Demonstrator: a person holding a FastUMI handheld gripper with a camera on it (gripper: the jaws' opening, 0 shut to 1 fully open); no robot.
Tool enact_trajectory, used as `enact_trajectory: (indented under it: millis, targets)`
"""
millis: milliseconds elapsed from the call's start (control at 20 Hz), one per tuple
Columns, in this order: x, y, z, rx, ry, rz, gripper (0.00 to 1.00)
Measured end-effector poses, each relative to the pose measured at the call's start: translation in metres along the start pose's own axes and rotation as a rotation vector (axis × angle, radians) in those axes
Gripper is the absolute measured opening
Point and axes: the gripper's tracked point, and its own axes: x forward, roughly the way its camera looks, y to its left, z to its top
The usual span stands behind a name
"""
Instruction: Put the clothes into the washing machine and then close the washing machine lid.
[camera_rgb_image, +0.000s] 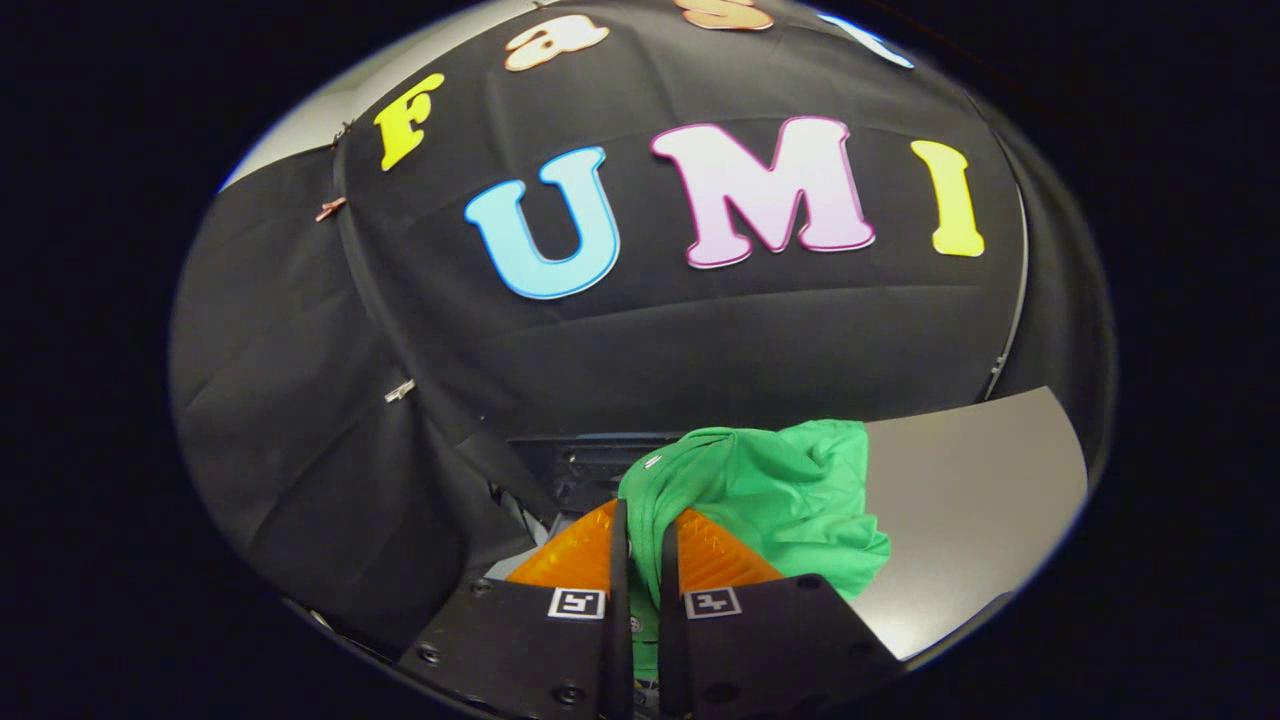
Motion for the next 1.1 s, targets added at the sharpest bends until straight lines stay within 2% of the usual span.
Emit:
enact_trajectory:
  millis: [200,500,700,800,900,1050,1100]
  targets:
    - [0.03,0.039,-0.022,-0.009,0.035,0.05,0.14]
    - [0.083,0.051,-0.07,-0.023,0.095,0.043,0.14]
    - [0.112,0.04,-0.108,-0.101,0.148,-0.016,0.14]
    - [0.124,0.023,-0.125,-0.143,0.181,-0.092,0.14]
    - [0.128,0.017,-0.13,-0.154,0.199,-0.138,0.49]
    - [0.13,0.015,-0.129,-0.154,0.194,-0.149,1.0]
    - [0.13,0.015,-0.126,-0.165,0.19,-0.154,0.99]
